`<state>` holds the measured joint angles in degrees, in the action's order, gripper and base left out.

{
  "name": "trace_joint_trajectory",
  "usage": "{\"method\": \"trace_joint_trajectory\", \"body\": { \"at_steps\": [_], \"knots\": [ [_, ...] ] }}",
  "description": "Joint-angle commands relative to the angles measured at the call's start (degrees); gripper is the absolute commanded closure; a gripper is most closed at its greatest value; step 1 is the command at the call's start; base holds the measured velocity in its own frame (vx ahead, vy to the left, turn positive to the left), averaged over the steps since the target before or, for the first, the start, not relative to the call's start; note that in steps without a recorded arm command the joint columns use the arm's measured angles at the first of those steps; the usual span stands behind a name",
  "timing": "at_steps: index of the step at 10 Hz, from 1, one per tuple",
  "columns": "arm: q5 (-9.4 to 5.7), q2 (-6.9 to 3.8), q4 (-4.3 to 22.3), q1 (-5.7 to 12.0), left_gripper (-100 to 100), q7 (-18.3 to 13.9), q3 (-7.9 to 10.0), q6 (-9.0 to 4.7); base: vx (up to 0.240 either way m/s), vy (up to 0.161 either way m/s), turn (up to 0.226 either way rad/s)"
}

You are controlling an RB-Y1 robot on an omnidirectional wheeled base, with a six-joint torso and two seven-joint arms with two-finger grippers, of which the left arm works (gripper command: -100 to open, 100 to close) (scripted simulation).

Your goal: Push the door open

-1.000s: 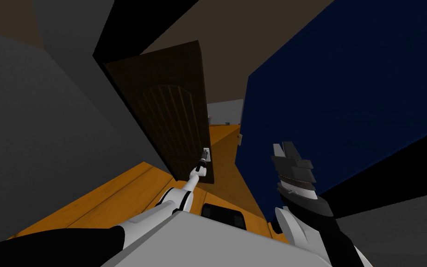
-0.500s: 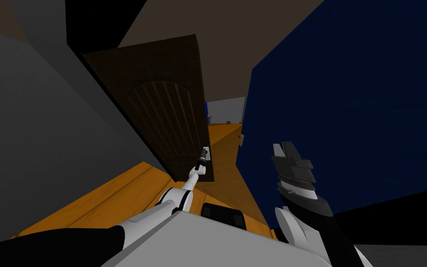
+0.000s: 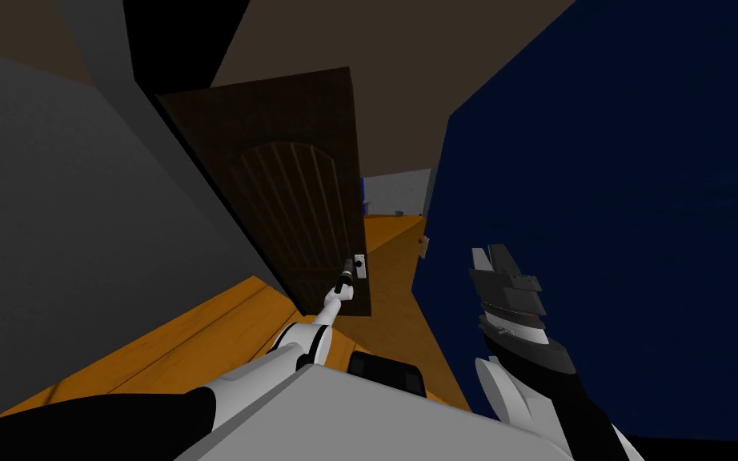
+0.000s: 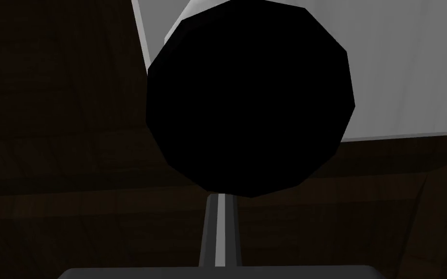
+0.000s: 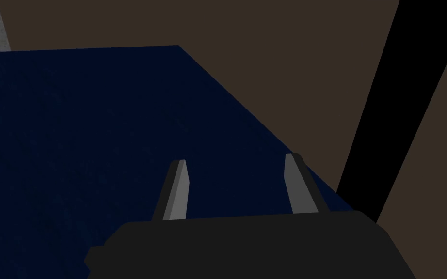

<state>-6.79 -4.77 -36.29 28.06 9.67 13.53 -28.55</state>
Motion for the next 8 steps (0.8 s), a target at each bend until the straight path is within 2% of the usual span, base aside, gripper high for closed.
{"method": "trace_joint_trajectory", "body": {
  "at_steps": [1,4,6,8],
  "knots": [
    [-0.08,0.23,0.0,0.04,-100,-0.2,-0.1,0.17,-0.095,-0.014,0.006],
    [-0.26,0.93,0.0,0.13,-100,-0.5,-0.32,0.54,-0.198,-0.072,0.013],
    [-0.44,1.97,0.1,0.22,-100,-0.9,-0.55,0.93,-0.225,-0.123,0.019],
    [-0.57,2.84,0.1,0.28,-100,-1.2,-0.7,1.19,-0.238,-0.067,0.012]
  ]
}}
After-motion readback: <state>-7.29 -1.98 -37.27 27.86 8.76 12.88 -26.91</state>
